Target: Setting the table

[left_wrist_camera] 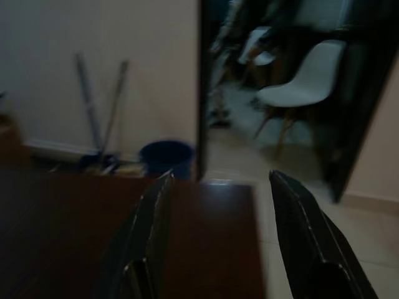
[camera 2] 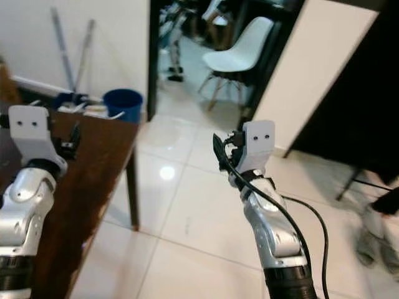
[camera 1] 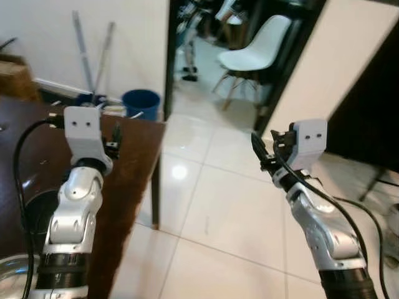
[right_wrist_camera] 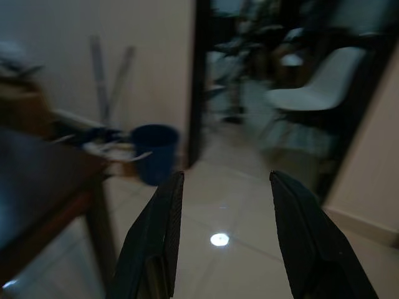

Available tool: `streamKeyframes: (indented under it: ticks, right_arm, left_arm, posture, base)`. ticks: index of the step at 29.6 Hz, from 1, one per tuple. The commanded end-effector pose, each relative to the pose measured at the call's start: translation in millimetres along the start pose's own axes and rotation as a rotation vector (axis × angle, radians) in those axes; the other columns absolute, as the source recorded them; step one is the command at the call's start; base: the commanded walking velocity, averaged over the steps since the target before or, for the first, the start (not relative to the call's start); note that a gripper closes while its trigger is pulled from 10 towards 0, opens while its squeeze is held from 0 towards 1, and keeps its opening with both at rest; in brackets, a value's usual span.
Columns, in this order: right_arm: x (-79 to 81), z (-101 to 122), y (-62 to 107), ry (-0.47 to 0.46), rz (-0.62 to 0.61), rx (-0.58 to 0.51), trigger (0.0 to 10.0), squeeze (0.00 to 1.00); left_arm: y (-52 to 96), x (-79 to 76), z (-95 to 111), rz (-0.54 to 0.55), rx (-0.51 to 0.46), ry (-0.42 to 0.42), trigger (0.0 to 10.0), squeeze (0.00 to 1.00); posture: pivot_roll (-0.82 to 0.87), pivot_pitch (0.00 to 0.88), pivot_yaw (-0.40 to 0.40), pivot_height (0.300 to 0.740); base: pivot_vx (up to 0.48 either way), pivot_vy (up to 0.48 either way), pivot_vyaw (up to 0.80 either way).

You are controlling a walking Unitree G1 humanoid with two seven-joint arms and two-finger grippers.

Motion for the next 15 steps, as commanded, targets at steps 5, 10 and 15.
streamKeyframes:
  ticks: [5, 10, 15]
  right_arm:
    - [-1.7, -4.2, 1.1, -0.003, -0.006, 0.014, 10.0, 0.00]
    - [-1.8, -3.6, 0.7, -0.002, -0.006, 0.011, 10.0, 0.00]
    - [-1.5, -3.4, 0.6, -0.002, -0.005, 0.011, 10.0, 0.00]
  left_arm:
    - [-0.2, -0.5, -3.8, -0.002, 0.010, 0.004, 10.0, 0.00]
    - [-0.7, -1.3, -3.8, -0.004, 0.009, 0.008, 10.0, 0.00]
    - [-0.9, -2.1, -3.7, -0.005, 0.008, 0.011, 10.0, 0.00]
  posture:
    - [-0.08, 0.000, -0.029, 0.740]
    - [-0.08, 0.000, -0.029, 0.740]
    - [-0.08, 0.000, -0.029, 0.740]
  base:
    - [0.000, 0.000, -0.80]
    - [0.000, 0.000, -0.80]
    - [0.000, 0.000, -0.80]
Point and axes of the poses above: a point about 5 cm out from each wrist's last joint towards the gripper, its own y axis pointing back from the gripper into the wrist, its own z axis along the axis of the wrist's last joint, x = y × z, the point moved 2 cm from there along -y, pointing out of the wrist towards the gripper, and after that the axes turned 2 degrees about y, right-handed, at the moved point
